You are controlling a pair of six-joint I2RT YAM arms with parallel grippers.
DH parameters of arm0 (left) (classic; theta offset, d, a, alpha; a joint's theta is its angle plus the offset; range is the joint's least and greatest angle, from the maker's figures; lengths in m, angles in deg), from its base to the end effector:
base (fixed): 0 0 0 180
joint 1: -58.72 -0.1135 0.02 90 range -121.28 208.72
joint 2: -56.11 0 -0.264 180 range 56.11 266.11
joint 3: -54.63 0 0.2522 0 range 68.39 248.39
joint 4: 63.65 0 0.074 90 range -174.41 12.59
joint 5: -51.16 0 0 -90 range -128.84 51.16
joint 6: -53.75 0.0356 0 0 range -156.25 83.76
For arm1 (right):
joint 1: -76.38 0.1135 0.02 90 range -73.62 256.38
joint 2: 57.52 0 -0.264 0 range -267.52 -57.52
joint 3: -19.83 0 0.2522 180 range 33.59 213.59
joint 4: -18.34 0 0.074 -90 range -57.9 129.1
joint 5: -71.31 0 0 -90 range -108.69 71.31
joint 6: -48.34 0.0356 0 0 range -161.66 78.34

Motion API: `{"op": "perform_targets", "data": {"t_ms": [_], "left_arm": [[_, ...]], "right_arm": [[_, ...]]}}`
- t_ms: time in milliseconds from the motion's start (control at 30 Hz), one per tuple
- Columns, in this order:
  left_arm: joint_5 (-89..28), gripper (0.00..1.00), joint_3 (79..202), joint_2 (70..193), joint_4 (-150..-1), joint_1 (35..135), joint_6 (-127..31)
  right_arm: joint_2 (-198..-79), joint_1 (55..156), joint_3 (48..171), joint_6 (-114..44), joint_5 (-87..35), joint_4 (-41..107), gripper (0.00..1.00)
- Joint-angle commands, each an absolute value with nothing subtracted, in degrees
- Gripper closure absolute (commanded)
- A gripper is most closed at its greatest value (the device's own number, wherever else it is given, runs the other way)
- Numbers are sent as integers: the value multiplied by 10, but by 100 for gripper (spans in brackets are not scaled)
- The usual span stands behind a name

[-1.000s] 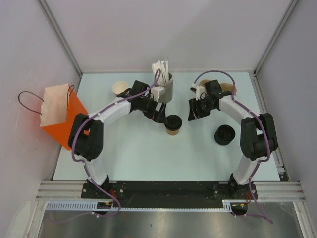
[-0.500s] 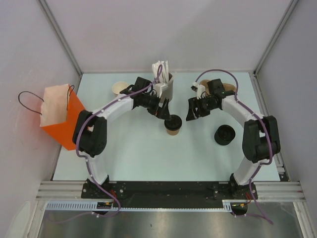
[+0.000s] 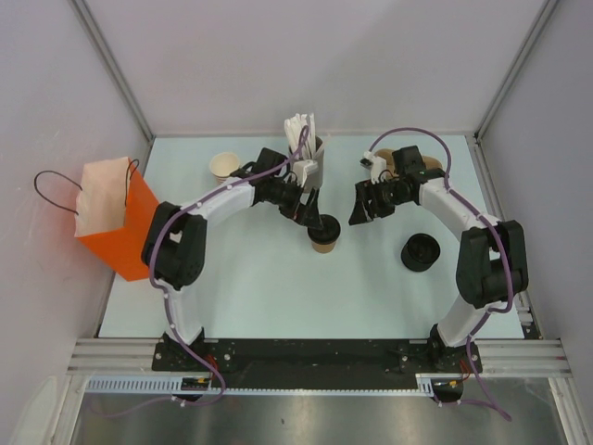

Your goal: Pack the takeout coffee

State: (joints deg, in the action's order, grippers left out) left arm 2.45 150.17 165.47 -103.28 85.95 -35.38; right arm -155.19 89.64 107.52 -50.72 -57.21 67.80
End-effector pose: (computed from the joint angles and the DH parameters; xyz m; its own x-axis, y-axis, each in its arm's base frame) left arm 0.3560 -0.2096 0.2214 -0.7037 0.3749 -0.6035 0.7040 0.4827 -0.5210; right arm 0.3408 0.1031 0.2437 -0.7509 -0.3035 -0.5865 -0.6136 0.6492 0.4495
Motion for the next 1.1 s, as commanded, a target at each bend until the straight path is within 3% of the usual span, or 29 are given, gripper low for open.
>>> {"op": "perform_targets", "data": {"t_ms": [0, 300, 700, 1067], "left_arm": [[52, 2, 1513, 1672, -1023, 863, -358], [57, 9, 1527, 1694, -1025, 863, -359], [65, 33, 1526, 1712, -1033, 863, -359], [59, 46, 1522, 1725, -1042, 863, -357]], "right_arm": [[-1528, 894, 1078, -518, -590, 678, 31], [-1529, 894, 1077, -523, -597, 683, 32], [-1529, 898, 1078, -526, -639, 686, 33], [-1566, 901, 1077, -455, -687, 632, 32]]}}
